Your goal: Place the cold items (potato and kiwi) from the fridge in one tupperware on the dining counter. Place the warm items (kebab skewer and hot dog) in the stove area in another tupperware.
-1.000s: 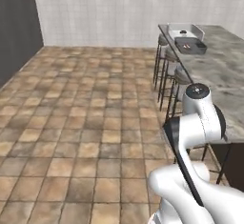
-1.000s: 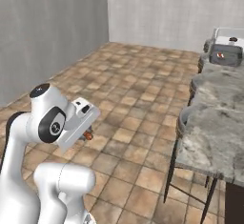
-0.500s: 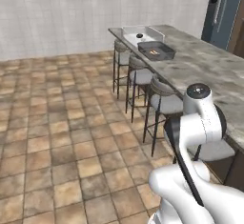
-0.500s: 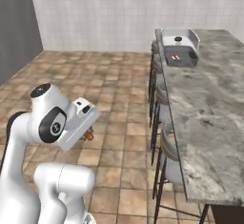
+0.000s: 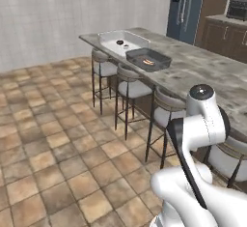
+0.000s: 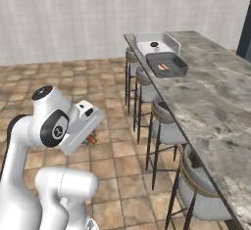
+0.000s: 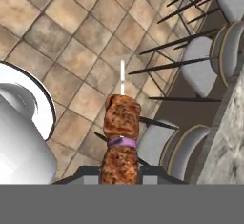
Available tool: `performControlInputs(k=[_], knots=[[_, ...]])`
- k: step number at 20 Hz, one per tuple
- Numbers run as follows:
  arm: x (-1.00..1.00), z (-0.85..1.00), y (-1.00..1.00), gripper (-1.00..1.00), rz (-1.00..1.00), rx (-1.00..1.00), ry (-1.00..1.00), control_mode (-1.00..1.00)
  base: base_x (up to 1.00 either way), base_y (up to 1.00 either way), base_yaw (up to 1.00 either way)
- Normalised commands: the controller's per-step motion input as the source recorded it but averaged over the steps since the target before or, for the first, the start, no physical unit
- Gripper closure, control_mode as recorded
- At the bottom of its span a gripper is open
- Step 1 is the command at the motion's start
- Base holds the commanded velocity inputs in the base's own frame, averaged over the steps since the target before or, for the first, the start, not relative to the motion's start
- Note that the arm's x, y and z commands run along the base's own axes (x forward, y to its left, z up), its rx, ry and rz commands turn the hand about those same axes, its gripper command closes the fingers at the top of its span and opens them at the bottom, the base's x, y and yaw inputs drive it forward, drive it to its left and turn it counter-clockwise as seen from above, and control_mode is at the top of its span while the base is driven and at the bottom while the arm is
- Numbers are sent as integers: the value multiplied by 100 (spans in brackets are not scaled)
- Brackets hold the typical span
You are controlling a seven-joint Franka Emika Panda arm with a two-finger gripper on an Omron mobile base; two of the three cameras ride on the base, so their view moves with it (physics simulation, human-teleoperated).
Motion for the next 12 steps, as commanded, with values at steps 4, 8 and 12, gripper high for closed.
performControlInputs(k=[4,8,12], knots=[[0,0,0,100,0,0,0,100,100,85,-52],[0,0,0,100,0,0,0,100,100,82,-54],[0,0,0,100,0,0,0,100,100,89,-55]])
